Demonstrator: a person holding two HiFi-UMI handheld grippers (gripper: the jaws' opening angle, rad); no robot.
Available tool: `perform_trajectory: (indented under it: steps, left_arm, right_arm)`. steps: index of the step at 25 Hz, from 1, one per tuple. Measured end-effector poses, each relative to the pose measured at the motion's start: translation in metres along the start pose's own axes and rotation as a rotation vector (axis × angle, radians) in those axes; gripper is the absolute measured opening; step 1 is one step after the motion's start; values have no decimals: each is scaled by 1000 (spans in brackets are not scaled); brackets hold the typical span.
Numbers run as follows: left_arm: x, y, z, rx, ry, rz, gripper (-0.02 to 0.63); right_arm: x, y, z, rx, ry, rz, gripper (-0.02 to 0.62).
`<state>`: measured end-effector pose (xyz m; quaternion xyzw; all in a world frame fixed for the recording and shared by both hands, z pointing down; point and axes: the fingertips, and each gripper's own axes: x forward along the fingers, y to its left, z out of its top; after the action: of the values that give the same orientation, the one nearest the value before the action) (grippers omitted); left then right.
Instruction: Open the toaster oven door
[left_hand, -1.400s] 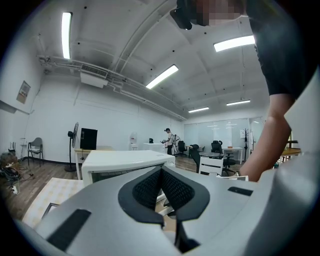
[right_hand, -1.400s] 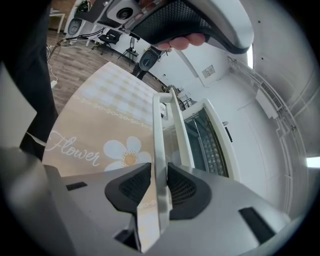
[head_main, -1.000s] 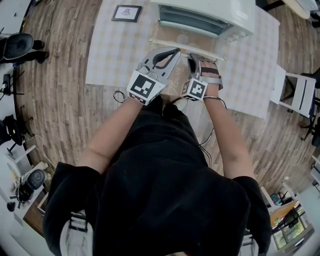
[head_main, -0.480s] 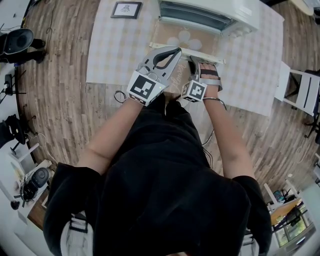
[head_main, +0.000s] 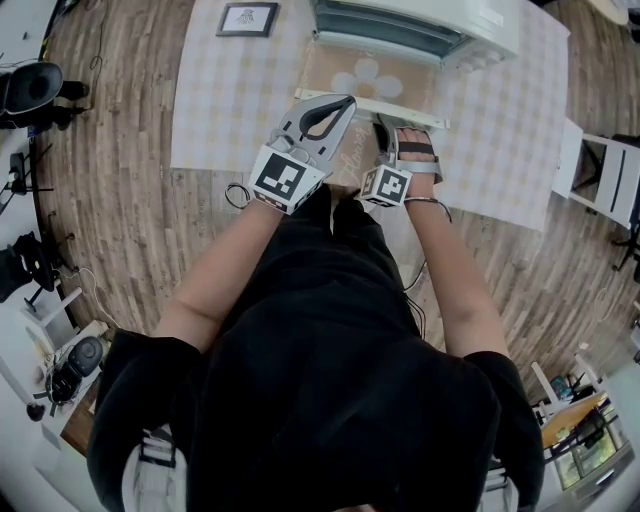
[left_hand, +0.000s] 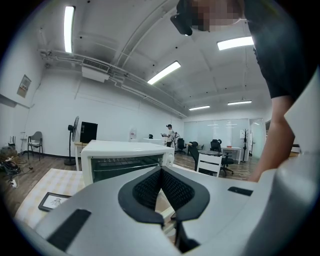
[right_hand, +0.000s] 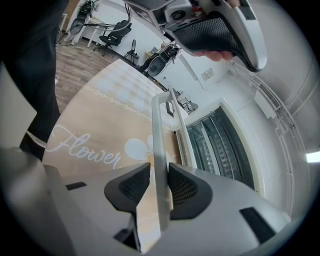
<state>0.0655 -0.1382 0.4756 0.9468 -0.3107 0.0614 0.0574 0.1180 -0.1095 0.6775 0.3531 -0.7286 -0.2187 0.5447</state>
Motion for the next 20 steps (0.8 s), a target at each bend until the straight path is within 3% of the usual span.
perform_trajectory:
  steps: [20]
  left_arm:
    - [2,-3,-6,-13,14,-3,12]
  right_arm:
    - [0,18,-6,0,6,5,138]
